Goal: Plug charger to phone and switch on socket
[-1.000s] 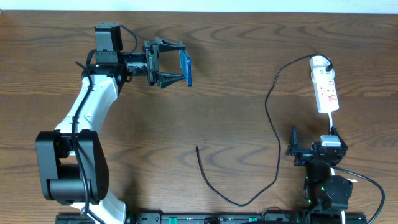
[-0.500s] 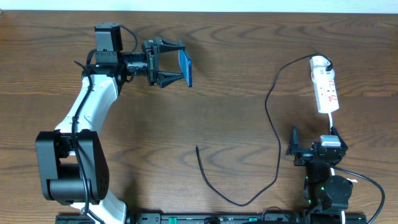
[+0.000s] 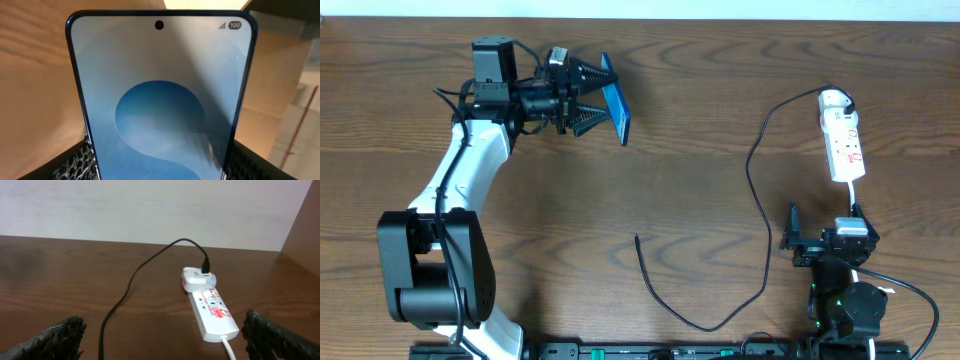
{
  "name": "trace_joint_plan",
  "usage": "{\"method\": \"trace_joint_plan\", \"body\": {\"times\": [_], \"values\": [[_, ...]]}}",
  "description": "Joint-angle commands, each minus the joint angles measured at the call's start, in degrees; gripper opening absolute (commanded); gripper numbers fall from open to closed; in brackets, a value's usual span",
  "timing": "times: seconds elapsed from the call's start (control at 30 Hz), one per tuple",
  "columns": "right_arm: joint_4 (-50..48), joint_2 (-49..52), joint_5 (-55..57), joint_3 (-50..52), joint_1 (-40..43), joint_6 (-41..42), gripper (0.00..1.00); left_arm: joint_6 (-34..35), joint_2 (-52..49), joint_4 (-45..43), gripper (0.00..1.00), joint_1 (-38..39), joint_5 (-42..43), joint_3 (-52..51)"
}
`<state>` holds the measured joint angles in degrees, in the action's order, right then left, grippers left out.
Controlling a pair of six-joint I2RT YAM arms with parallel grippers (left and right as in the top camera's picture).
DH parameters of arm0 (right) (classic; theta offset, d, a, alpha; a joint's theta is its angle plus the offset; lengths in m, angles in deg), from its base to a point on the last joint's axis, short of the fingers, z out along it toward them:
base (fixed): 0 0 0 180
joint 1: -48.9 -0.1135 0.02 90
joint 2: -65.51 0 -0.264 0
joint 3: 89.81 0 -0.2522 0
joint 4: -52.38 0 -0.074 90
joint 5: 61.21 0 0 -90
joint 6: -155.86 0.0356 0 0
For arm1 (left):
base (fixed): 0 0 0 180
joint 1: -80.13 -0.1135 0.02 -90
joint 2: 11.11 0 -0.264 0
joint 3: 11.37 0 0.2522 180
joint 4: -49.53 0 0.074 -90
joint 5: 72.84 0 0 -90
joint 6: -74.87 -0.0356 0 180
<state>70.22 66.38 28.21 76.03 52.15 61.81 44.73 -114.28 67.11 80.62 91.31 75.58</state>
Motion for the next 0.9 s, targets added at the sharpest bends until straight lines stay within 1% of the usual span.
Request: {"method": "trace_joint_plan", "body": {"times": [0.0,0.23,0.53,0.67,0.77,0.87], "values": [[0.26,-0.2,0.22,0.09,-0.35,-0.74,0.99,-8.35,1.38,-0.46,0.07,-0.2,-0.33,0.17],[0.26,-0.2,0.22,0.09,-0.35,-0.74,0.99,-10.8,1.38,-0.46,0.07,-0.2,-0.61,0.17],[0.26,-0.2,0.22,0.09,-0.35,-0.74,0.99,-11.34,1.38,0.2,0.08,-0.2,-5.7,0.15],[0.07,-0.2,0.22,0.09,-0.35,-0.74,0.99,-11.02,1.38,0.2,0.07,-0.2,-6.8,0.15],[-1.51,-0.2,0.24,0.09,-0.35,-0.76,0.99,-9.29,1.38,0.17,0.07,-0.2,-7.82,0.15],[-0.72,-0.2,0.24,0.09,-0.35,-0.76,0.99,-8.09,1.38,0.17,0.07,-0.2,-8.5,0.15]]}}
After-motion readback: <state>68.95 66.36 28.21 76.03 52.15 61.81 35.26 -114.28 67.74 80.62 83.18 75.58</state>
